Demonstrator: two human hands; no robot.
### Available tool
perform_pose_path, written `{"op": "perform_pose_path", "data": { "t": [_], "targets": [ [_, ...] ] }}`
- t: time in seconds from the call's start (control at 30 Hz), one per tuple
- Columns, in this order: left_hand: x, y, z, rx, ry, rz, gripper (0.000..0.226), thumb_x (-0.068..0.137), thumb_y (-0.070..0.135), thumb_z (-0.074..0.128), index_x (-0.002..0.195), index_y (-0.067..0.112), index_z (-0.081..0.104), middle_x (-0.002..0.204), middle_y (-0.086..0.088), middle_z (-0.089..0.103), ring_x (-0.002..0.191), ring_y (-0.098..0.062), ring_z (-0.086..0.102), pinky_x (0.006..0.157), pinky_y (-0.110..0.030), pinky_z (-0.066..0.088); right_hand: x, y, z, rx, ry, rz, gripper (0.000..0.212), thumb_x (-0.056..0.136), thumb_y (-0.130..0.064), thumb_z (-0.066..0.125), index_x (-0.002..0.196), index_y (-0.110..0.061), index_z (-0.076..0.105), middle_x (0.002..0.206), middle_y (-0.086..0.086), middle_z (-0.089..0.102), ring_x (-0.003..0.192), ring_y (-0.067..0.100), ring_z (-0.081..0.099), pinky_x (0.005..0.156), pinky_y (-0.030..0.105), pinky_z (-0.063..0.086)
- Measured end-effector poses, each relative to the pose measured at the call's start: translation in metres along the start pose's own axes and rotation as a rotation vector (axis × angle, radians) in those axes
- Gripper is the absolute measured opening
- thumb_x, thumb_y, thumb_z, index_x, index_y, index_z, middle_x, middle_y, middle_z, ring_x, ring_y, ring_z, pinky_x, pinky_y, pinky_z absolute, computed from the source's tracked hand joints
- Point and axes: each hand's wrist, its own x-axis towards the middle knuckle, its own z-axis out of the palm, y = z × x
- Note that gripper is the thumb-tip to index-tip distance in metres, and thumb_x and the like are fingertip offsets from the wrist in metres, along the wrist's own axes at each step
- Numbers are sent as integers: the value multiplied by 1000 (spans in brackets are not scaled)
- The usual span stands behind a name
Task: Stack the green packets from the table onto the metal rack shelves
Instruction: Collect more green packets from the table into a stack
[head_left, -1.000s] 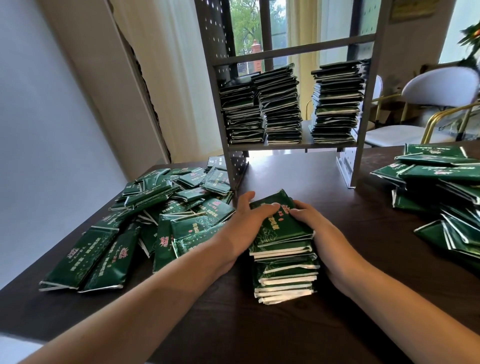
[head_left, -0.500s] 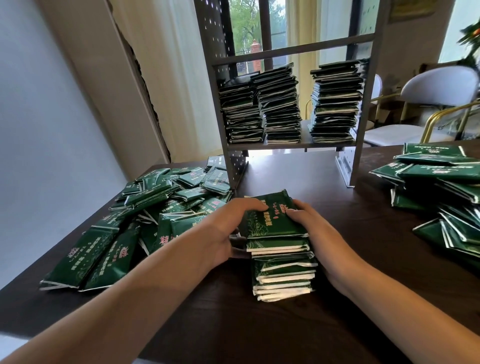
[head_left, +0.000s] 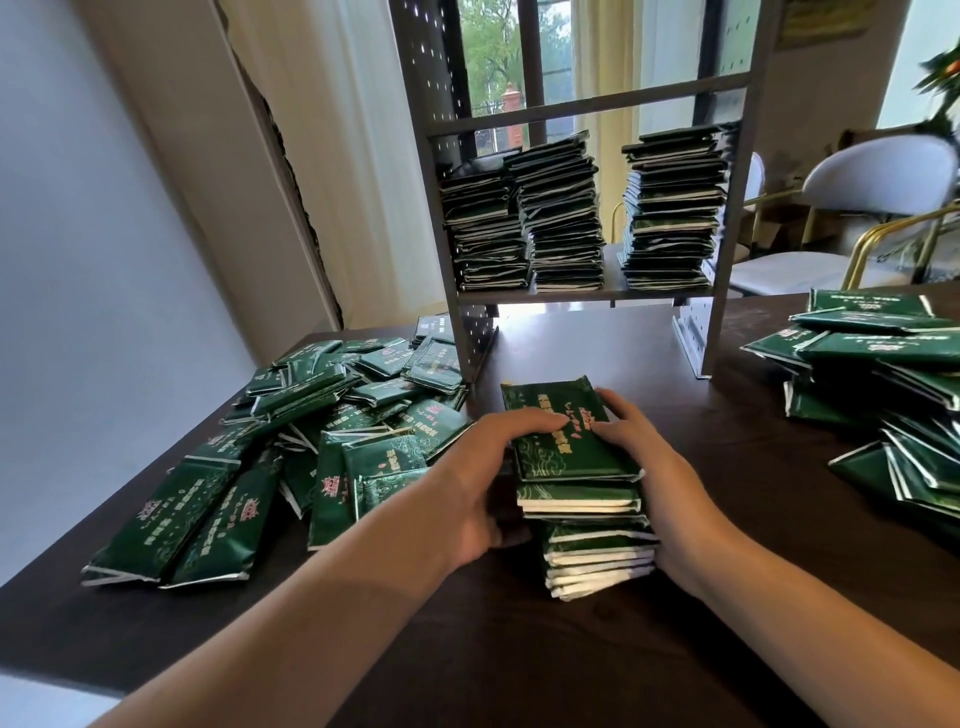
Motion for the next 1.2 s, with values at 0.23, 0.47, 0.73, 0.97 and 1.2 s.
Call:
{"op": "perform_pose_path", "data": {
  "t": [0.23, 0.47, 0.73, 0.97, 1.2],
  "targets": [
    [-3, -5, 6, -49, 23, 282, 92, 51, 18, 87, 136, 14, 52, 112, -14, 74, 101, -33, 73, 96, -52, 55, -2, -3, 3, 73, -85, -67, 44, 95, -9, 46, 131, -30, 59, 107, 6, 76, 92, 22, 73, 75, 34, 58],
    [2, -25, -11, 169, -41, 662, 133, 57, -10, 87, 148, 53, 13, 122, 6, 69, 111, -18, 68, 86, -35, 59, -2, -1, -4, -129, -224, -162, 110, 50, -20, 68, 150, -47, 29, 120, -7, 71, 106, 17, 67, 89, 34, 55],
    [-1, -36, -20, 359, -111, 620, 107, 63, -12, 86, 148, 19, 28, 116, 6, 73, 109, -12, 70, 87, -27, 57, -11, 1, 0, -261, -312, -235, 106, 71, -9, 68, 154, -47, 15, 116, -33, 66, 115, 3, 64, 84, 17, 53],
    [-1, -42, -25, 567, -108, 729, 145, 66, 6, 92, 156, 34, -17, 141, 19, 55, 133, 2, 49, 109, -21, 43, -15, -3, -6, -255, -382, -269, 116, 63, 6, 58, 148, -54, 7, 122, -34, 64, 106, -3, 66, 77, 16, 53],
    [-9, -27, -21, 415, -97, 545, 83, 69, -4, 85, 138, 16, 43, 106, 14, 75, 101, -4, 71, 82, -17, 55, -10, -8, -8, -336, -256, -131, 109, 67, -13, 65, 148, -61, 10, 121, -17, 66, 102, 6, 70, 76, 20, 55]
  ]
}}
